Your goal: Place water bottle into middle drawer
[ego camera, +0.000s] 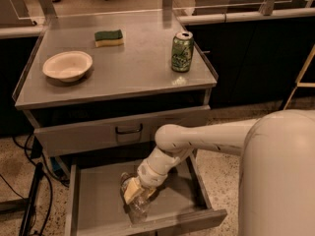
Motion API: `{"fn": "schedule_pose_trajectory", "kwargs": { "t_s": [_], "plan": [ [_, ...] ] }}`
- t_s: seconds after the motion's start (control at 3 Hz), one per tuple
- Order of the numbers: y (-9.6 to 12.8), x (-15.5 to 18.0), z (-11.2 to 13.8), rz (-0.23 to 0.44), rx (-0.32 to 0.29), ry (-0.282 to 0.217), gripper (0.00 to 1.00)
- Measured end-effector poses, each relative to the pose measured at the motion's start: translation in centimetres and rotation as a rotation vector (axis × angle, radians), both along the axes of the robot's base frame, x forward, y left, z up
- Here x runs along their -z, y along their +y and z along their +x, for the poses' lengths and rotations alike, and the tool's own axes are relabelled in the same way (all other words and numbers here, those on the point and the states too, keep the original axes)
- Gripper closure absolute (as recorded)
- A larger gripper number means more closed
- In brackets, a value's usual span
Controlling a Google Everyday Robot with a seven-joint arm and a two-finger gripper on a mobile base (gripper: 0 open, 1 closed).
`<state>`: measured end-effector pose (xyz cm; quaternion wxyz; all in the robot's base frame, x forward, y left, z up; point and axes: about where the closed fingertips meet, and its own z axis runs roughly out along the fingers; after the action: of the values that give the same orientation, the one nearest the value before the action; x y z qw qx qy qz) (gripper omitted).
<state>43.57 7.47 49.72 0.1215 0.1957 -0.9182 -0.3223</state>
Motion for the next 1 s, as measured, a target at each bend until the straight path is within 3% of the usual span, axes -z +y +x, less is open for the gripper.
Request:
{"fn": "schedule_pose_trajectory", "kwargs": {
  "t_s": [0.67, 1.0],
  "plan": [
    [-0.5, 4.9, 0.7, -0.027, 0.086, 0.054, 1.0],
    [-0.5, 5.0, 0.6, -0.027, 0.086, 0.055, 1.0]
  ]
}}
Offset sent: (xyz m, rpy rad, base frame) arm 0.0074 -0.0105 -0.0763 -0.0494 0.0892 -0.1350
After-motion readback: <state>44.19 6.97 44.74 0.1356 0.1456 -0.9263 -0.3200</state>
